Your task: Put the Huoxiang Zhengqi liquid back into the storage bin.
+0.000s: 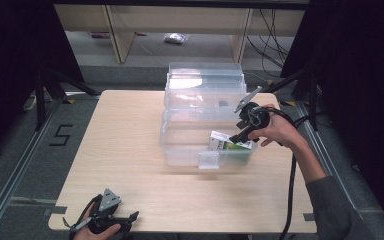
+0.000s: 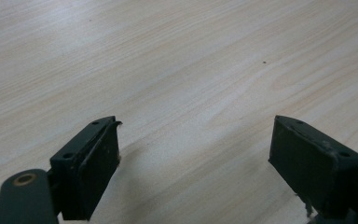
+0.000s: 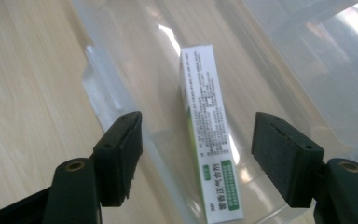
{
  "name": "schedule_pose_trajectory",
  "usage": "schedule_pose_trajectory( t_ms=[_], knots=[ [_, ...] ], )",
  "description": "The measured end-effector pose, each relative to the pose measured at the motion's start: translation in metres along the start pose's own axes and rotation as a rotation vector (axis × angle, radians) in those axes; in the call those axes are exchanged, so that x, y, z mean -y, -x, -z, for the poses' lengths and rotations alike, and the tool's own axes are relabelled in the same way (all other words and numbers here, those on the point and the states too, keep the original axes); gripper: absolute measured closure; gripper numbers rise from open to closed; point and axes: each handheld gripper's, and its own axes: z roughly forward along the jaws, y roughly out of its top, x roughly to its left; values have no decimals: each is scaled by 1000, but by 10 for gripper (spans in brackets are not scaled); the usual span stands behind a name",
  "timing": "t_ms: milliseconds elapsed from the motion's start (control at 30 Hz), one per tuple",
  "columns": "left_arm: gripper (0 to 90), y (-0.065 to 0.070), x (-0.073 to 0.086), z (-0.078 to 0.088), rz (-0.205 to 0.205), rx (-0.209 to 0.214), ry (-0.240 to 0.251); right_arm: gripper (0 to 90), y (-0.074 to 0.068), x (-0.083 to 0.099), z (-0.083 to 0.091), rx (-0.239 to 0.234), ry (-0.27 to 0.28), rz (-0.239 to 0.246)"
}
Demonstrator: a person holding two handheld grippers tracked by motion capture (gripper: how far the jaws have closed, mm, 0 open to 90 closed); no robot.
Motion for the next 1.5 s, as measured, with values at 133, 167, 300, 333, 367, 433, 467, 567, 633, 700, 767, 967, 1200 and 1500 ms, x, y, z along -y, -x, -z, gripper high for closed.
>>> schedule_pose_trajectory(
  t_ms=[133, 167, 300, 333, 367, 433, 467, 567, 633, 700, 767, 967, 1200, 1500],
  knots=[
    [153, 0, 0, 0, 0, 3, 6, 332, -11, 2, 4, -12, 39, 0],
    [153, 0, 0, 0, 1, 5, 5, 329, -15, 3, 5, -15, 50, 3],
    [153, 2, 0, -2, 11, -10, 19, 322, -27, 7, 7, -19, 79, 1],
    [153, 2, 0, -2, 9, -9, 20, 320, -28, 9, 7, -27, 80, -2],
    [153, 1, 0, -1, 1, -5, 10, 319, -30, 10, 7, -23, 85, -12],
    [153, 0, 0, 0, 3, -2, 6, 313, -32, 13, 6, -21, 114, -13],
    [153, 0, 0, -1, 7, -6, 12, 313, -33, 14, 6, -23, 123, -13],
    [153, 0, 0, 0, -5, 9, -8, 292, -39, 19, 4, -25, 150, -42],
    [153, 0, 0, 0, -1, -1, 4, 284, -42, 20, 4, -25, 150, -64],
    [153, 0, 0, -1, -3, 2, 6, 272, -47, 26, 1, -21, 183, -66],
    [153, 1, 0, -2, 6, -6, 8, 266, -51, 29, 0, -22, 196, -93],
    [153, 1, 0, -1, -5, 2, 3, 240, -64, 35, -7, -26, 247, -110],
    [153, 1, 0, -1, 3, 3, 13, 232, -73, 40, -14, -11, 259, -125],
    [153, 1, 0, 0, -7, 3, 4, 228, -84, 50, -20, -7, 279, -116]
  ],
)
